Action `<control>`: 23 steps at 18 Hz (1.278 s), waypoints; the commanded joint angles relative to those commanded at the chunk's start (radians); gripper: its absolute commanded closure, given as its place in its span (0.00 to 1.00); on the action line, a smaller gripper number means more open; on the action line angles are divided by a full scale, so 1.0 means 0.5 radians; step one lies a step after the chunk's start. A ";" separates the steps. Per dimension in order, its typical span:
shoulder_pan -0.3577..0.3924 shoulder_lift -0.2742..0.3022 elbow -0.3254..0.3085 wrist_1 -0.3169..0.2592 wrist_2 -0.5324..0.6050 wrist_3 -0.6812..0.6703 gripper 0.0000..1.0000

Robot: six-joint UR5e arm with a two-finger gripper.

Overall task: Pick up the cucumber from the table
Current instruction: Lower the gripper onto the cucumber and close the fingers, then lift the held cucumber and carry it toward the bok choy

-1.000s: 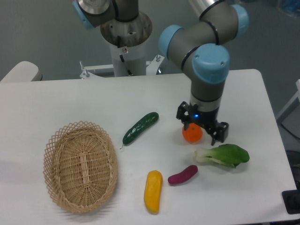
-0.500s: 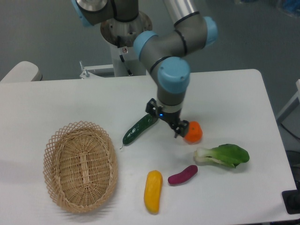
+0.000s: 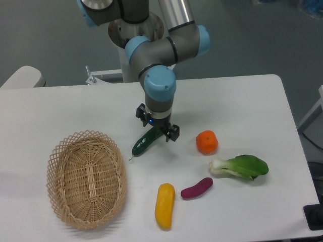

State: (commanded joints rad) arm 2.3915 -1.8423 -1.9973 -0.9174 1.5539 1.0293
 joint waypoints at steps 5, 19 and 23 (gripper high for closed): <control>-0.086 -0.067 -0.009 0.092 0.089 0.022 0.00; -0.101 -0.114 -0.006 0.114 0.132 0.077 0.71; -0.098 -0.107 0.031 0.111 0.135 0.080 0.90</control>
State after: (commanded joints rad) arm 2.3424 -1.8960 -1.9820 -0.8621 1.6214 1.0692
